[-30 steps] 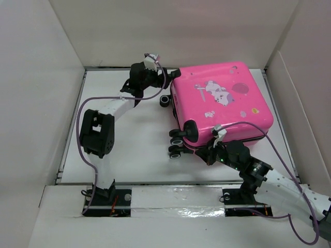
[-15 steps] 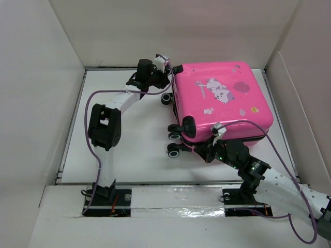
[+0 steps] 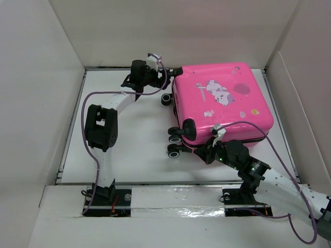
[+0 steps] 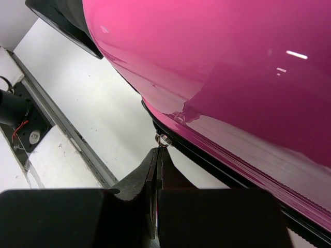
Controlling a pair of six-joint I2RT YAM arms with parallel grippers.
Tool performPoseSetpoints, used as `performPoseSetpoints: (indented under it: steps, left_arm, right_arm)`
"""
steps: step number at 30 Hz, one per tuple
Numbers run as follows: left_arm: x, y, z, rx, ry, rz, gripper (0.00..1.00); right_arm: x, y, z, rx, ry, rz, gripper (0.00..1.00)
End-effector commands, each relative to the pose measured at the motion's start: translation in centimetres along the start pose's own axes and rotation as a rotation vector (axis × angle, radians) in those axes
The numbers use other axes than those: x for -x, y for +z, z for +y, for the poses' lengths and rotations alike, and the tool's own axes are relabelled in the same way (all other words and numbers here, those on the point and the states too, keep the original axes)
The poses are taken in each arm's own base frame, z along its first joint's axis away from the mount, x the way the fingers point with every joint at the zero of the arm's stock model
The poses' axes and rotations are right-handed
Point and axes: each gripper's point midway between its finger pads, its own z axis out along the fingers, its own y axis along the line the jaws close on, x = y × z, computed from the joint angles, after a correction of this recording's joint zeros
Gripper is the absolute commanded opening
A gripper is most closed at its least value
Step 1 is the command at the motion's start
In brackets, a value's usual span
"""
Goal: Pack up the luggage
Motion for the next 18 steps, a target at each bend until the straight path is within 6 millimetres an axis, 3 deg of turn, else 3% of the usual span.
performPoseSetpoints:
  steps: [1,10,18]
  left_arm:
    - [6.0,-2.9,-2.3,-0.046,0.062,-0.145,0.94]
    - [8.4,-3.6,-3.1,-0.120,0.023,-0.202,0.96]
    - [8.2,-0.7,-2.4,-0.148,0.010,-0.152,0.91]
  right_arm:
    - [3.5,-0.4,4.1,0.177,-0.005,-0.111,0.00]
    - [3.4,-0.7,3.9,0.169,-0.004,-0.115,0.00]
    - [3.8,-0.8,4.1,0.175,-0.010,-0.125,0.00]
